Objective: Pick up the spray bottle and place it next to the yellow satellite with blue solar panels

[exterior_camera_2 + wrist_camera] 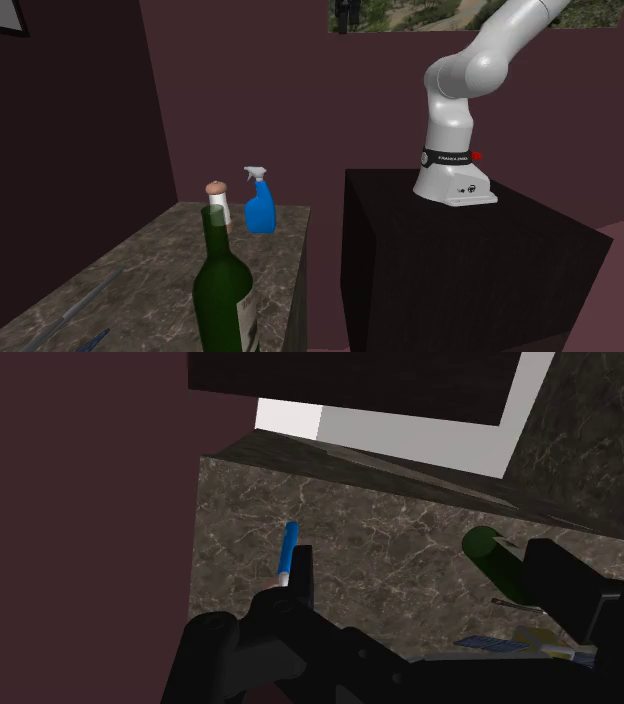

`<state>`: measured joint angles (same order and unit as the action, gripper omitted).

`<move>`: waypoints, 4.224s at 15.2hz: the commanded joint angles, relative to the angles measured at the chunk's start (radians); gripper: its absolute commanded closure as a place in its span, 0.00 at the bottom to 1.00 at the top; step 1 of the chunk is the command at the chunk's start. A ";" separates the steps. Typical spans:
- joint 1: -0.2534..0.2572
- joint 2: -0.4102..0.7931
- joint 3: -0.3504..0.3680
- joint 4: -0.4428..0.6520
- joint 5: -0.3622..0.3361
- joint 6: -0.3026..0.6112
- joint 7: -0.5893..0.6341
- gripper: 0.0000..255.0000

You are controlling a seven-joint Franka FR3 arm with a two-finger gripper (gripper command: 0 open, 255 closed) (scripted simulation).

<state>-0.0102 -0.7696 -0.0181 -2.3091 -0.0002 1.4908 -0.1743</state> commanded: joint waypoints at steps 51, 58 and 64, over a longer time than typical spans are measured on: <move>-0.049 1.171 -0.040 0.098 -0.088 1.107 0.033 0.00; -0.049 1.171 -0.040 0.098 -0.088 1.107 0.033 1.00; -0.049 1.135 -0.040 0.095 -0.087 1.075 0.030 1.00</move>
<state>-0.0596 0.3778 -0.0581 -2.2130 -0.0873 2.5768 -0.1440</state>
